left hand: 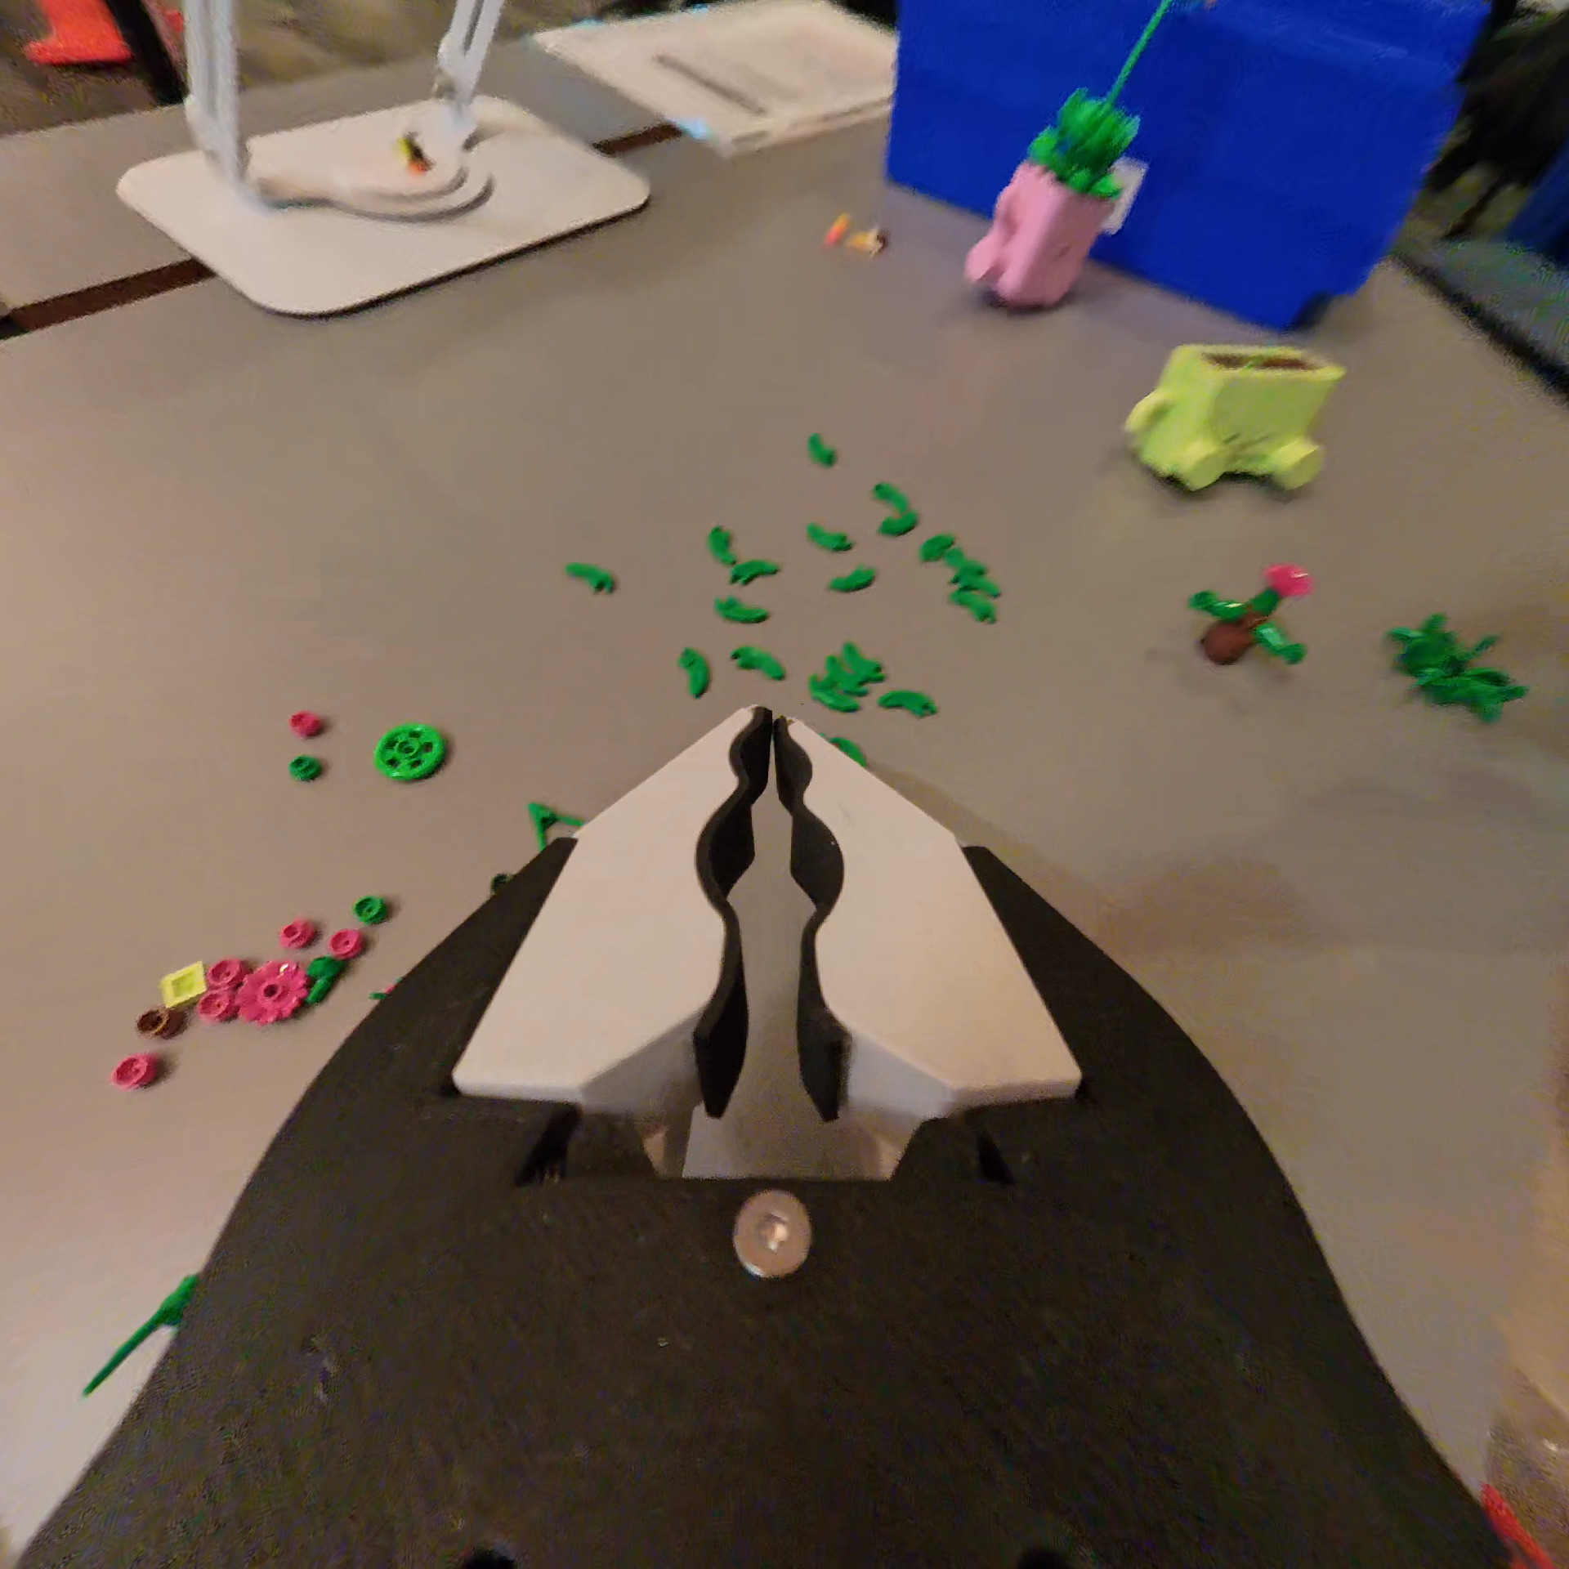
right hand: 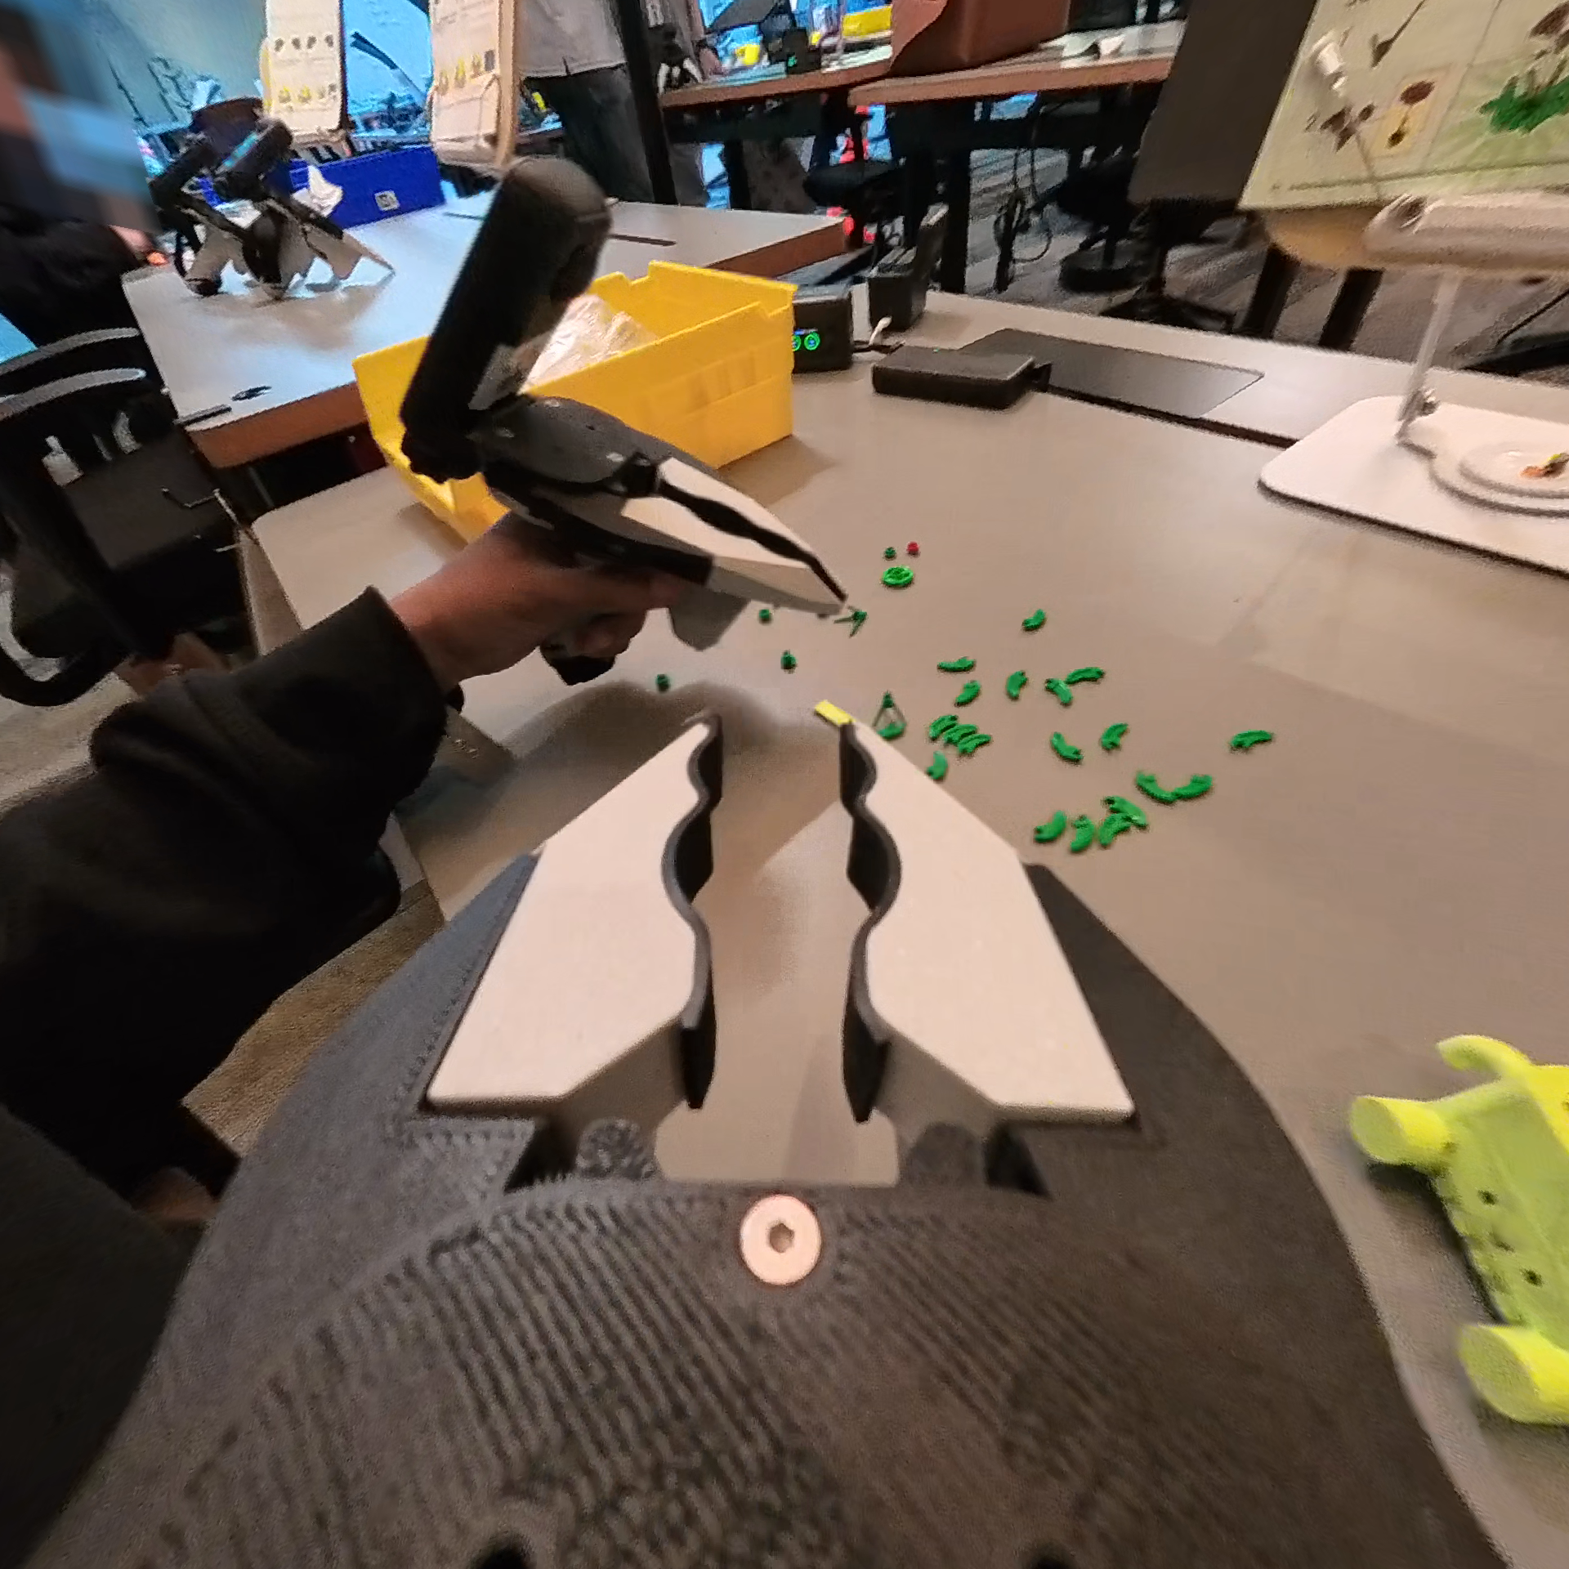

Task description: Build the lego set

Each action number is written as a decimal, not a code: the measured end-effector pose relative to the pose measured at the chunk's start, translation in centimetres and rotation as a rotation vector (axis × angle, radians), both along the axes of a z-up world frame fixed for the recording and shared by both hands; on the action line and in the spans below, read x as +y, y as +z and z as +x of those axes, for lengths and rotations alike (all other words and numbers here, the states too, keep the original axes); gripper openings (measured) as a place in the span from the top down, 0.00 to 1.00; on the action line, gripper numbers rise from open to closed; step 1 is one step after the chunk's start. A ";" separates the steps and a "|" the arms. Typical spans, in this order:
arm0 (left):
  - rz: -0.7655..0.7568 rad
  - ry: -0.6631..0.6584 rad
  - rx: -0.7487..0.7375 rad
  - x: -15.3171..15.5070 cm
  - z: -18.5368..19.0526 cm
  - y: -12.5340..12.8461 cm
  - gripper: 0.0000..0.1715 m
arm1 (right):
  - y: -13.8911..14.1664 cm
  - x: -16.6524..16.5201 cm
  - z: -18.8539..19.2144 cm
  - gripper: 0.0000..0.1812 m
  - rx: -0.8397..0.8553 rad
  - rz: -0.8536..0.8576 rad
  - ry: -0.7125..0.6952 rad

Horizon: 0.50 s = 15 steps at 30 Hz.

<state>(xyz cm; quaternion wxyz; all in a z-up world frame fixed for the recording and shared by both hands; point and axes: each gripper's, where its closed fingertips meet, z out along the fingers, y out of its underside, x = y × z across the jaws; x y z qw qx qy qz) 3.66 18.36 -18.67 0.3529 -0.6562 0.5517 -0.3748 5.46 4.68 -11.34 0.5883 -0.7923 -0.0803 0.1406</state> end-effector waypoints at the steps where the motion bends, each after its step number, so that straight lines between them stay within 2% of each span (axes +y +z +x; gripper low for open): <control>1: 0.005 0.009 0.017 0.1 0.1 -0.4 1.00 | -0.4 0.0 -0.4 0.85 0.007 -0.010 0.014; 10: -0.087 0.000 0.136 -0.9 1.5 -2.8 0.94 | -1.6 -0.2 -1.8 0.85 -0.041 -0.025 0.058; 15: -0.071 -0.019 0.154 -1.4 2.1 -3.3 0.87 | -1.7 -0.5 -1.7 0.85 -0.021 -0.023 0.063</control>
